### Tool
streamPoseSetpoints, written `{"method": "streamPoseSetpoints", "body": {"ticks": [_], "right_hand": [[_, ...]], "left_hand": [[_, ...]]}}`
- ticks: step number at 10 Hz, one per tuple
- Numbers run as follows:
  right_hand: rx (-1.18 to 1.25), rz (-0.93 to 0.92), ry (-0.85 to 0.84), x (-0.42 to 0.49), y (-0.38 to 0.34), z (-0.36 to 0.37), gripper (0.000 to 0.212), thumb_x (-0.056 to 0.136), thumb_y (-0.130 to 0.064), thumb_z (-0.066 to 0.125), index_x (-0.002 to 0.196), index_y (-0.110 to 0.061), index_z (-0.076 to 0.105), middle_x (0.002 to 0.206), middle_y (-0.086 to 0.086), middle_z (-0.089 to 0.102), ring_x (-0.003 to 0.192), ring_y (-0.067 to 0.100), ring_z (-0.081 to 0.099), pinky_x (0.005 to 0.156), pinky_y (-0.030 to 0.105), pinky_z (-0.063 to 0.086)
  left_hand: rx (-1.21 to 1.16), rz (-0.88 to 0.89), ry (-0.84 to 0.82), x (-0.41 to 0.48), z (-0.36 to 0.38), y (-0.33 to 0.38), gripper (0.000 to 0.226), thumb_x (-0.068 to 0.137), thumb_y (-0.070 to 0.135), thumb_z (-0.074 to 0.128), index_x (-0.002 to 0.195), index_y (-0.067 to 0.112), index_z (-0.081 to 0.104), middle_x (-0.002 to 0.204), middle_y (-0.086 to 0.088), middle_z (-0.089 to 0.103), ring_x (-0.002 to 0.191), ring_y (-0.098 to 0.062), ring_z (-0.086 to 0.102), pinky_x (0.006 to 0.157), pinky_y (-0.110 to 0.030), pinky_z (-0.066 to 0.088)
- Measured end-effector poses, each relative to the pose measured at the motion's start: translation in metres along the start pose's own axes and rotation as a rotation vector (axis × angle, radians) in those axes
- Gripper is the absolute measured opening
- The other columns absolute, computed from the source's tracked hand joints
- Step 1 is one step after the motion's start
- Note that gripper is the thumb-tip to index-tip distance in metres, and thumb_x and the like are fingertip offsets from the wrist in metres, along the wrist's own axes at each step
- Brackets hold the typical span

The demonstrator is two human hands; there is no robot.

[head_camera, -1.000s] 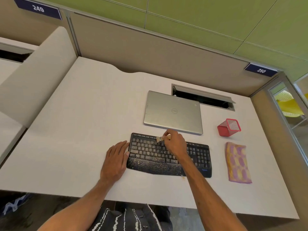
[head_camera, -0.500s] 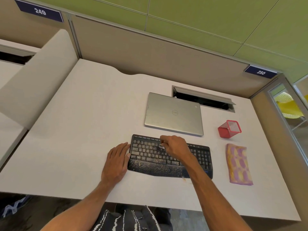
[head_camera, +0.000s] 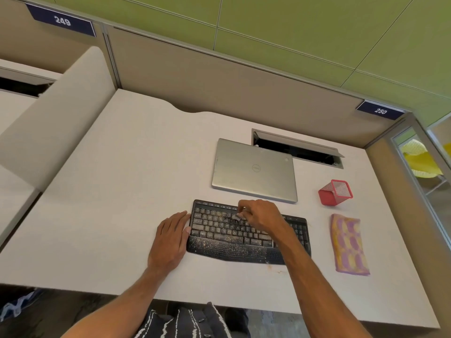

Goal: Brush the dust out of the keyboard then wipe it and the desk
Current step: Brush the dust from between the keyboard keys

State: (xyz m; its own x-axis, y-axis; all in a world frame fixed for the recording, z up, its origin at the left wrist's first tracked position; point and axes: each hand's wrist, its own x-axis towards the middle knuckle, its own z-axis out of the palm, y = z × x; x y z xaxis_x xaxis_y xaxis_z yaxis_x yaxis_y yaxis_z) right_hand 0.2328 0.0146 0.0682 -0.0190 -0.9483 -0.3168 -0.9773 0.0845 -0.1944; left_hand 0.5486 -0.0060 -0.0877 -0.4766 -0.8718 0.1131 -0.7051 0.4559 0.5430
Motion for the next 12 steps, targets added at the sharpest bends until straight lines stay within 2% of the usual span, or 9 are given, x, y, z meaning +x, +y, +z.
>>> {"method": "streamPoseSetpoints", "body": {"ticks": [2,3,4,5,6,7,9,10,12], "right_hand": [[0.048,-0.084,-0.030,0.006,-0.024,0.006,0.015,0.107,-0.032,0.055,0.119,-0.028,0.064,0.107,-0.008,0.077,0.076,0.007,0.064,0.077,0.027,0.054],[0.071,-0.081,0.018,0.005,-0.032,0.004,0.017,0.108,-0.038,0.053,0.119,-0.031,0.064,0.100,-0.011,0.078,0.061,-0.004,0.054,0.059,0.018,0.037],[0.169,0.049,0.147,0.002,-0.029,0.004,0.020,0.106,-0.045,0.053,0.113,-0.032,0.066,0.076,-0.012,0.072,0.058,0.004,0.059,0.061,0.020,0.046],[0.270,0.175,0.251,0.001,-0.026,0.009,0.017,0.104,-0.040,0.055,0.107,-0.030,0.068,0.069,-0.010,0.069,0.061,0.010,0.068,0.066,0.028,0.058],[0.265,0.222,0.289,0.002,-0.031,0.017,0.016,0.104,-0.038,0.055,0.106,-0.030,0.068,0.072,-0.010,0.070,0.059,0.008,0.065,0.063,0.026,0.056],[0.276,0.258,0.274,0.004,-0.034,0.024,0.015,0.104,-0.038,0.055,0.106,-0.029,0.068,0.073,-0.010,0.070,0.057,0.006,0.063,0.060,0.027,0.057],[0.245,0.277,0.176,0.006,-0.035,0.010,0.014,0.100,-0.029,0.063,0.103,-0.022,0.074,0.077,-0.012,0.069,0.058,0.002,0.058,0.055,0.019,0.040],[0.276,0.300,0.268,0.005,-0.036,0.007,0.013,0.102,-0.031,0.059,0.101,-0.026,0.071,0.076,-0.013,0.069,0.059,0.005,0.063,0.056,0.020,0.043],[0.285,0.281,0.131,0.006,-0.039,0.013,0.013,0.101,-0.028,0.063,0.105,-0.022,0.074,0.074,-0.014,0.066,0.055,0.002,0.055,0.051,0.019,0.040]], "left_hand": [[0.003,-0.003,-0.008,0.000,0.002,-0.002,0.050,0.119,0.040,0.026,0.164,0.026,0.046,0.166,0.008,0.046,0.157,-0.012,0.037,0.133,-0.041,0.026],[0.000,-0.002,-0.007,0.000,0.002,-0.002,0.050,0.119,0.040,0.026,0.163,0.025,0.046,0.166,0.007,0.047,0.157,-0.012,0.037,0.133,-0.041,0.026],[-0.003,-0.003,-0.004,0.000,0.002,-0.002,0.051,0.119,0.040,0.026,0.164,0.026,0.046,0.166,0.007,0.047,0.157,-0.012,0.037,0.133,-0.041,0.026],[0.000,-0.007,-0.007,0.000,0.003,-0.003,0.051,0.119,0.040,0.025,0.164,0.026,0.045,0.166,0.008,0.046,0.157,-0.012,0.037,0.133,-0.042,0.026],[0.003,-0.007,-0.011,-0.001,0.004,-0.003,0.051,0.119,0.040,0.025,0.164,0.026,0.046,0.166,0.007,0.047,0.157,-0.013,0.037,0.133,-0.042,0.026],[0.001,-0.011,-0.010,-0.001,0.003,-0.003,0.051,0.119,0.040,0.025,0.164,0.026,0.046,0.167,0.007,0.047,0.157,-0.013,0.037,0.133,-0.042,0.027],[-0.006,-0.019,-0.012,0.000,0.001,-0.001,0.051,0.119,0.040,0.025,0.164,0.027,0.045,0.166,0.009,0.046,0.157,-0.011,0.036,0.132,-0.043,0.028],[-0.011,-0.023,-0.016,0.000,0.002,-0.001,0.051,0.120,0.041,0.024,0.164,0.027,0.046,0.166,0.009,0.046,0.157,-0.011,0.036,0.132,-0.043,0.028],[-0.002,-0.022,-0.016,0.000,0.003,-0.002,0.051,0.120,0.041,0.025,0.164,0.027,0.045,0.167,0.009,0.046,0.157,-0.011,0.036,0.133,-0.042,0.027]]}}
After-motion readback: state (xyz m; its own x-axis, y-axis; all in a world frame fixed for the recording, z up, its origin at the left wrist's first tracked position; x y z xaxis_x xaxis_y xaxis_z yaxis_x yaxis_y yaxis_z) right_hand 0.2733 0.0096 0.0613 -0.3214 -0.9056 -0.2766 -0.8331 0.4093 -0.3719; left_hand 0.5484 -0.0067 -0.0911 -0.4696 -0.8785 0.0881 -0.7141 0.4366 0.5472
